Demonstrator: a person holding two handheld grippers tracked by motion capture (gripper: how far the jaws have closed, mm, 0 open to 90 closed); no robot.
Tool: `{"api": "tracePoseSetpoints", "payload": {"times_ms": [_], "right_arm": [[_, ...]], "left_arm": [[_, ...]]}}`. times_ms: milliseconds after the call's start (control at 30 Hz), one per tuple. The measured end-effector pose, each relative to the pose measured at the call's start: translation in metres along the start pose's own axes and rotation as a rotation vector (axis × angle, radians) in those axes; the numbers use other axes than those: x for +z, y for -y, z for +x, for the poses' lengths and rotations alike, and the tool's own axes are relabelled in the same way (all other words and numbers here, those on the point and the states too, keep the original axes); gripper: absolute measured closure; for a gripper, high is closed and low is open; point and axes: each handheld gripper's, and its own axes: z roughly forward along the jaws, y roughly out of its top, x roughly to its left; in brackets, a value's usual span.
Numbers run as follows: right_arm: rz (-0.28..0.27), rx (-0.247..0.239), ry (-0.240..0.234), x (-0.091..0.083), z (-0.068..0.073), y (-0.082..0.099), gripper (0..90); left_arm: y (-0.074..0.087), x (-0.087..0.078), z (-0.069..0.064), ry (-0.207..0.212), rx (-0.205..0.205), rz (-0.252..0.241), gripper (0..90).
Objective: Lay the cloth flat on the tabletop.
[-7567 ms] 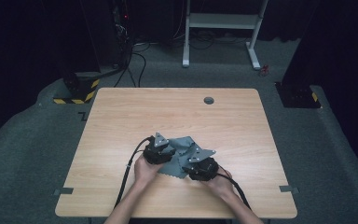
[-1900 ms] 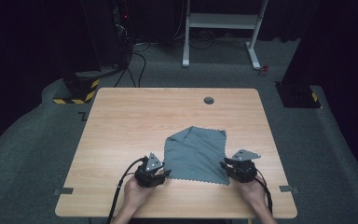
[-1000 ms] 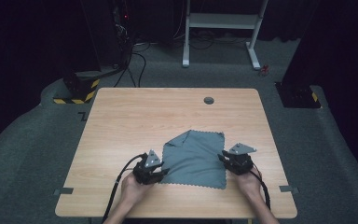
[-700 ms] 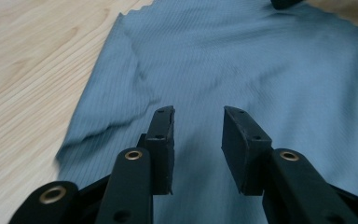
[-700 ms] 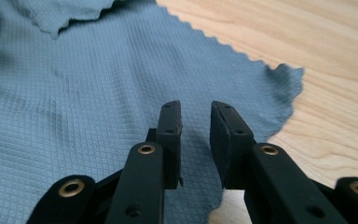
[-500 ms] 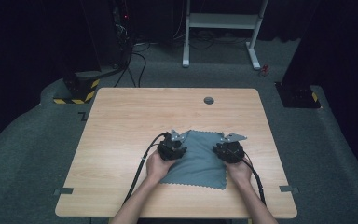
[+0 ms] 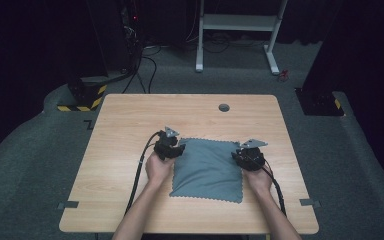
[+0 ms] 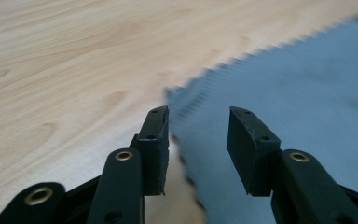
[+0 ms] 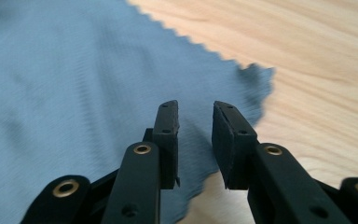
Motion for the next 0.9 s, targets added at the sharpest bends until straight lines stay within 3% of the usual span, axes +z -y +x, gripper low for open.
{"api": "tracePoseSetpoints", "payload": {"times_ms": [100, 200, 300, 400, 533, 567, 633, 667, 767, 833, 900], "right_arm": [[0.002, 0.007, 0.024, 0.003, -0.004, -0.005, 73.6], [0.011, 0.004, 0.037, 0.010, -0.006, -0.011, 74.2], [0.024, -0.025, 0.070, 0.019, -0.011, -0.014, 73.2], [0.033, 0.024, 0.070, 0.025, -0.024, -0.020, 70.8], [0.059, 0.084, 0.077, 0.028, -0.037, -0.025, 68.0], [0.067, 0.066, 0.103, 0.026, -0.035, -0.026, 67.7], [0.033, 0.069, 0.069, 0.019, -0.030, -0.025, 66.5], [0.006, 0.055, 0.048, 0.013, -0.024, -0.024, 66.2], [-0.006, -0.026, 0.000, -0.005, -0.001, -0.015, 65.2], [-0.004, -0.077, -0.020, -0.016, 0.013, -0.006, 65.4], [-0.019, -0.088, -0.038, -0.025, 0.021, 0.005, 65.8]], "left_arm": [[0.009, -0.002, -0.003, -0.002, 0.040, 0.024, 56.7], [0.016, 0.003, 0.000, -0.006, 0.029, 0.046, 56.7], [0.018, 0.005, 0.004, -0.010, 0.014, 0.027, 54.8], [0.016, 0.007, 0.007, -0.032, 0.017, 0.020, 53.5], [0.014, 0.009, 0.012, -0.041, -0.024, 0.027, 51.3], [0.014, 0.009, 0.012, -0.044, -0.029, 0.030, 51.1], [0.014, 0.006, 0.009, -0.049, -0.025, 0.037, 51.6], [0.015, 0.003, 0.007, -0.031, -0.018, 0.032, 51.2], [0.023, -0.013, -0.005, 0.028, 0.035, 0.008, 49.7], [0.033, -0.025, -0.014, 0.069, 0.074, 0.019, 48.1], [0.046, -0.036, -0.022, 0.084, 0.111, 0.020, 48.0]]}}
